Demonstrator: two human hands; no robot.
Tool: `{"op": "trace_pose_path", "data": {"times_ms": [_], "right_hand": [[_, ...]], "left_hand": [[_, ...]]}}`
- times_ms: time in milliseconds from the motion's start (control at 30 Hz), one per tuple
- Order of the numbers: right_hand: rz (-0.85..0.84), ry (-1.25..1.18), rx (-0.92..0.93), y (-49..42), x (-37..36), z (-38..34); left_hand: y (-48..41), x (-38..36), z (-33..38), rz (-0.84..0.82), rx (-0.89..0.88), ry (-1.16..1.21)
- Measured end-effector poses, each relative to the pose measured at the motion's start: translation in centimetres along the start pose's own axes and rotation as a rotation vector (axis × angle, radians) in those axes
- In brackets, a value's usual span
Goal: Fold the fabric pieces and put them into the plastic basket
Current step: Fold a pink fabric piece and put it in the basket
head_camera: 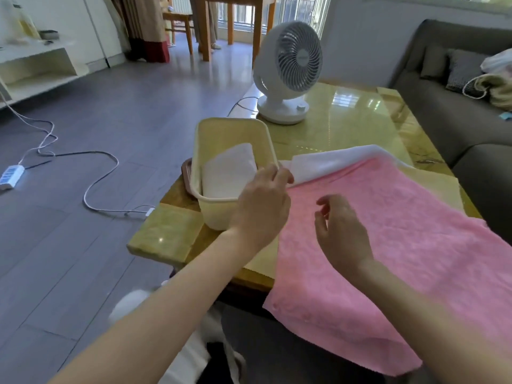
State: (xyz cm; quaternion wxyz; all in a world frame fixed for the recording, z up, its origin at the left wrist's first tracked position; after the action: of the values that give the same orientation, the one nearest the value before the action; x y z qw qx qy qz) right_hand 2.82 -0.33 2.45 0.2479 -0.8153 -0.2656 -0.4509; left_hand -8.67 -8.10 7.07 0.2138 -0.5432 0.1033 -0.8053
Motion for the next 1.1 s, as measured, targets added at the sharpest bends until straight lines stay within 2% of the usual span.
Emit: {"op": "trace_pose_path", "data": {"times_ms": [67,167,267,567,633,733,867,967,1100], "right_hand": [[-0.069,0.038,-0.099,2.7,-1.0,4.1],[-0.201,0.13,-0.232,6.7,-2.1,9.3],[-0.283,0.187,-0.309,9.8,-2.4,12.6],[-0.207,0.188,-0.159,13.2,-1.9,13.7],[-0.176,0.25,-0.138,14.1,-1.6,13.7],[-0.227,0.339,-0.099,15.4,-1.8,13.7],[-0.254,0.396,-0.126,16.3,-1.6,14.5],[-0.208,0.357,-0.15,16.2,-0.7,14.8],[-0.142,0.223,-0.165,16.3,1.1,15.4]], "left_hand": [[0.8,-4.7,2.3,-0.209,-0.049,0.035],[2.6,-11.6,3.6,-0.523,-0.023,0.014],[4.4,-16.5,4.3,-0.725,-0.029,-0.063],[5.1,-18.7,5.3,-0.727,-0.031,-0.151],[5.9,-18.5,6.5,-0.709,-0.068,-0.143],[7.5,-18.6,8.9,-0.702,-0.157,-0.148],[9.3,-19.9,11.1,-0.765,-0.244,-0.298],[10.0,-20.3,11.3,-0.801,-0.232,-0.369],[9.8,-19.7,11.6,-0.765,-0.205,-0.395]]}}
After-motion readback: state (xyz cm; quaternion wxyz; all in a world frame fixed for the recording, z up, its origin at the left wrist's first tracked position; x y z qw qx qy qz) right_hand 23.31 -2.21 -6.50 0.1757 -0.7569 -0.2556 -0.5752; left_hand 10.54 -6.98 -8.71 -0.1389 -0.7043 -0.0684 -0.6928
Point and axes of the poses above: each hand's wrist, its own y-axis away from the middle knuckle, its own x-axis out of the back of the hand, z = x × y, the point moved 9 cm from there along -y, towards the middle knuckle, and after that the axes turned 14 degrees about -z, right-handed, at the moved point
